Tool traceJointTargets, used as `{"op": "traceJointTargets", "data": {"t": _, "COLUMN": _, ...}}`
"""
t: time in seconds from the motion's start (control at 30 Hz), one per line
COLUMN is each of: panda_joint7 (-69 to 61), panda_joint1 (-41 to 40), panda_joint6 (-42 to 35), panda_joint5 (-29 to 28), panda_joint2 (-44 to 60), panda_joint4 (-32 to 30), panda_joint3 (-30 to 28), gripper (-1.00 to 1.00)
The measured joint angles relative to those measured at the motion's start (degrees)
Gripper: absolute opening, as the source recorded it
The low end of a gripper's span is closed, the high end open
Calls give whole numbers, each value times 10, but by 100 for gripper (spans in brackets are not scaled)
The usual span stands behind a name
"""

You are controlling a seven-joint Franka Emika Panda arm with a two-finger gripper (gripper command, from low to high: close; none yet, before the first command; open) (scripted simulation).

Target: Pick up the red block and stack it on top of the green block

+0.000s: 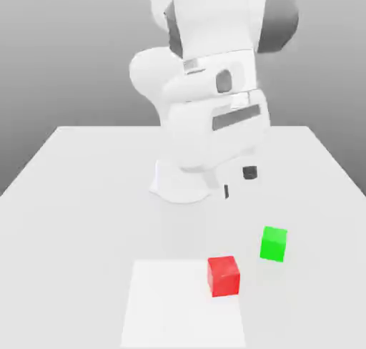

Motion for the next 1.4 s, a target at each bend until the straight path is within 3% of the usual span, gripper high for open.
{"op": "traceJointTargets", "data": {"t": 0.4, "panda_joint7": -251, "panda_joint1": 41, "panda_joint6": 97, "panda_joint5": -34, "panda_joint2": 144, "panda_joint4": -87, "panda_joint3": -6, "gripper": 0}}
{"op": "traceJointTargets", "data": {"t": 0.8, "panda_joint7": -356, "panda_joint1": -16, "panda_joint6": 201, "panda_joint5": 97, "panda_joint2": 275, "panda_joint4": -68, "panda_joint3": 83, "gripper": 0}}
{"op": "traceJointTargets", "data": {"t": 0.83, "panda_joint7": -361, "panda_joint1": -22, "panda_joint6": 208, "panda_joint5": 104, "panda_joint2": 283, "panda_joint4": -67, "panda_joint3": 91, "gripper": -100}}
{"op": "traceJointTargets", "data": {"t": 1.07, "panda_joint7": -361, "panda_joint1": -22, "panda_joint6": 207, "panda_joint5": 105, "panda_joint2": 283, "panda_joint4": -67, "panda_joint3": 91, "gripper": -100}}
{"op": "traceJointTargets", "data": {"t": 1.4, "panda_joint7": -281, "panda_joint1": 12, "panda_joint6": 123, "panda_joint5": -5, "panda_joint2": 179, "panda_joint4": -82, "panda_joint3": 29, "gripper": -100}}
